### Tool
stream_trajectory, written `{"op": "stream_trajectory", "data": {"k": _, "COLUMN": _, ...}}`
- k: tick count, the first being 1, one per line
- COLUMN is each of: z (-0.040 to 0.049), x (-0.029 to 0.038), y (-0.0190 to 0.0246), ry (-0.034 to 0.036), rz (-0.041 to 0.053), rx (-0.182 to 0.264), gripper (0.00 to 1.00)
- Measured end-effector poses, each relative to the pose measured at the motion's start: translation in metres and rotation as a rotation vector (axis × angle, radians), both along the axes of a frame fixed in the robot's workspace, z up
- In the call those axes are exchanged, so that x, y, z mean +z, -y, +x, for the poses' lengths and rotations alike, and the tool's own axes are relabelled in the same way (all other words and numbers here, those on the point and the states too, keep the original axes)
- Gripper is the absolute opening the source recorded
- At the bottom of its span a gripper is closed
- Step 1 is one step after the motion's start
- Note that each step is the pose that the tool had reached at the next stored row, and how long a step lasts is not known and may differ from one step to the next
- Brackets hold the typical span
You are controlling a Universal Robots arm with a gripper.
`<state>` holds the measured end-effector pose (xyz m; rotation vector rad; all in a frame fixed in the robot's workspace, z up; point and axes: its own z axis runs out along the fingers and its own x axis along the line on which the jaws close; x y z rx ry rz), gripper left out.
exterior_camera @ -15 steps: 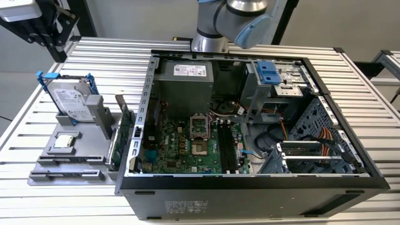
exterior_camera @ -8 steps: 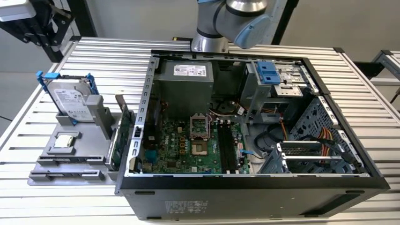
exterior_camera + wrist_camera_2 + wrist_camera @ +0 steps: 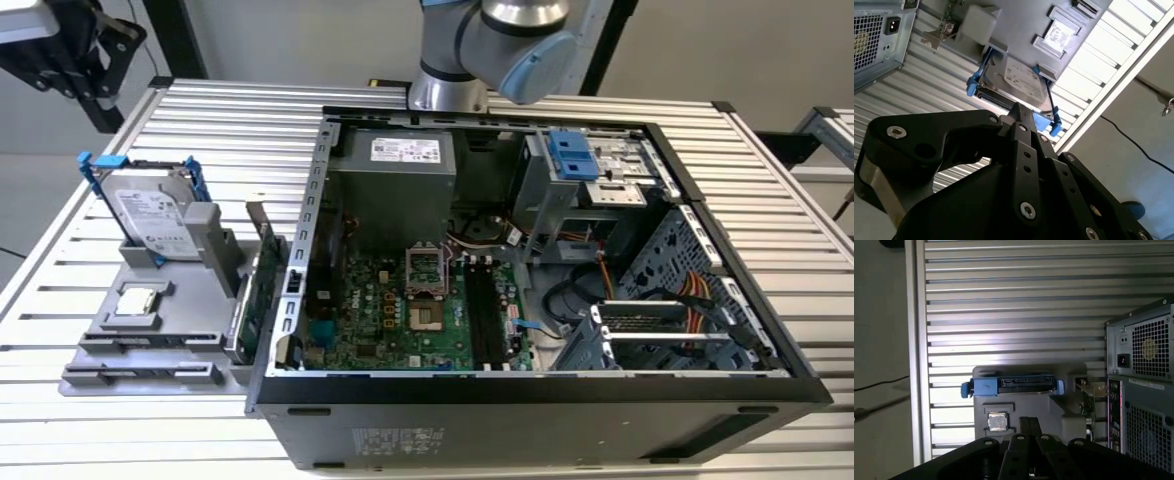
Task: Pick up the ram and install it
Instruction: 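Reach for the ram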
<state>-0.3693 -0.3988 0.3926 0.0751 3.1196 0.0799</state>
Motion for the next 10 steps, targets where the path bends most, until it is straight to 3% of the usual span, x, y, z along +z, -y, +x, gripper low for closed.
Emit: {"op": "stream_trajectory", "data": {"k": 10, "z": -0.0120, "x": 0.0000, "y": 0.0000, "ry": 0.0000, "rz": 0.0000, "rx": 0.001, "gripper": 0.00}}
